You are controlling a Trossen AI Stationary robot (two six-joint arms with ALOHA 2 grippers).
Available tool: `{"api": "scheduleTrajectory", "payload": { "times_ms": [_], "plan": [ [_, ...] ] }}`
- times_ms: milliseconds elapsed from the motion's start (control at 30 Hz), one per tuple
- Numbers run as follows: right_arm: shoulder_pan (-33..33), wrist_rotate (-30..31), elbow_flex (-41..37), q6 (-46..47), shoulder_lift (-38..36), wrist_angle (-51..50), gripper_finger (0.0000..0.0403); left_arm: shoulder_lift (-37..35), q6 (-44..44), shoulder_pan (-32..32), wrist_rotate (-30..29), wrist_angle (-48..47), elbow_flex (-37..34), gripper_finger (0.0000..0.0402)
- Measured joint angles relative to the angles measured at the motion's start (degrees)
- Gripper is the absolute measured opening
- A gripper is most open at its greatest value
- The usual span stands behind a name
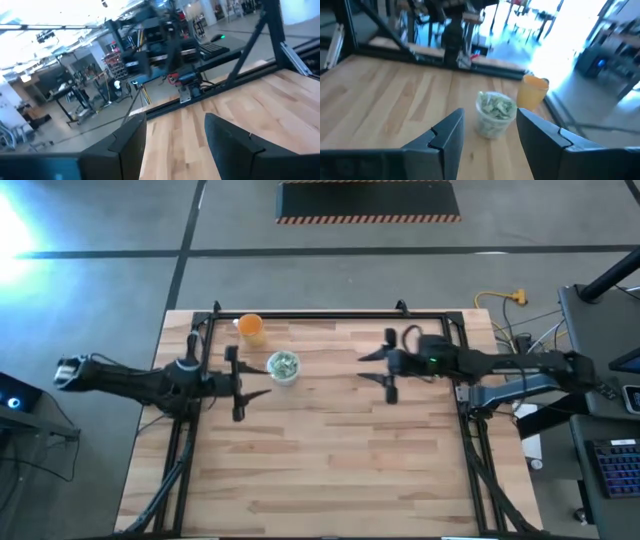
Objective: Pick and place Stevia / Truvia into bins
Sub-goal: Return to Home Position
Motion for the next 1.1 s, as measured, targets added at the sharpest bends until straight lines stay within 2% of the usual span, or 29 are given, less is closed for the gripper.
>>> {"api": "scheduleTrajectory", "payload": {
  "times_ms": [133, 300, 533, 733, 833, 933, 1100],
  "plan": [
    [-0.04, 0.01, -8.45, 0.75, -9.61, 5.20, 0.0169, -1.30, -2.02, 8.98, 8.48, 0.01, -0.34, 0.0185],
    [-0.04, 0.02, -15.57, 1.91, -20.63, 5.49, 0.0165, -5.05, -3.49, 13.77, 9.99, -5.06, -0.81, 0.0185],
    [-0.04, 0.02, -23.31, 3.68, -33.08, 8.20, 0.0166, -15.58, -7.85, 13.90, 10.05, -10.26, -6.34, 0.0185],
    [-0.04, -0.09, -28.21, 5.74, -39.24, 8.85, 0.0166, -28.45, -8.27, 13.88, 8.83, -9.93, -13.11, 0.0185],
    [-0.04, -2.40, -30.00, 6.19, -41.99, 8.97, 0.0168, -34.27, -8.45, 13.90, 8.61, -12.04, -15.41, 0.0185],
    [-0.02, -4.51, -31.40, 7.02, -44.37, 8.88, 0.0169, -33.48, -9.54, 13.87, 8.59, -12.07, -15.90, 0.0185],
    [-0.04, -4.57, -34.53, 8.71, -47.45, 8.45, 0.0165, -31.24, -10.92, 13.87, 8.53, -12.16, -16.08, 0.0185]
  ]
}}
